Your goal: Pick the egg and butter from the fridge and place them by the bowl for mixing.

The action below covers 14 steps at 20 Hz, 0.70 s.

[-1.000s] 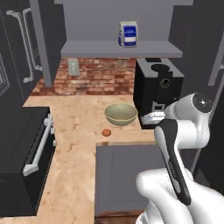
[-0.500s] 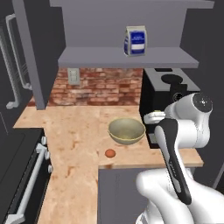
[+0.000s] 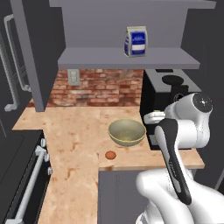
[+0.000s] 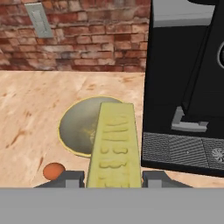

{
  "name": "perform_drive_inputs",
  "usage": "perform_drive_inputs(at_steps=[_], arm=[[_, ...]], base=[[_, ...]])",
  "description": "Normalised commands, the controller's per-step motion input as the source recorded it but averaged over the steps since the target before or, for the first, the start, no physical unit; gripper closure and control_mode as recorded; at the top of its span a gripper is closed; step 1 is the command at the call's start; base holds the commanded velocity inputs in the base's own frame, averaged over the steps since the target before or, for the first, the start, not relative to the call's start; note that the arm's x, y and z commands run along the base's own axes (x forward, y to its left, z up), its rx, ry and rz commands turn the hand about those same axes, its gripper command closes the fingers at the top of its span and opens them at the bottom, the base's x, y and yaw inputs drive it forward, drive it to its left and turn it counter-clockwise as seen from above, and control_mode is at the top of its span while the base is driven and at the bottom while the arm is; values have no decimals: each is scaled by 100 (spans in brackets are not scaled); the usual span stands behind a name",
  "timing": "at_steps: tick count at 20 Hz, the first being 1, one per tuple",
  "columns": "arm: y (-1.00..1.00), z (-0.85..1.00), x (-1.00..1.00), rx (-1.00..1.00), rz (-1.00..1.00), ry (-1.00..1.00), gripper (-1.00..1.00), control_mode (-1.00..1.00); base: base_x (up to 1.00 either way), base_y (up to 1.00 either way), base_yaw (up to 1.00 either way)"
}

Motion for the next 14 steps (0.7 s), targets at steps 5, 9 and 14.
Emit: perform_drive_inputs(at_steps=[5, 9, 14], arm=[[0, 0, 0, 0, 0, 0, 100, 100], [0, 0, 0, 0, 0, 0, 100, 100], [0, 0, 0, 0, 0, 0, 100, 100]], base=[[0, 0, 0], [-3, 4, 0], [-1, 9, 0]])
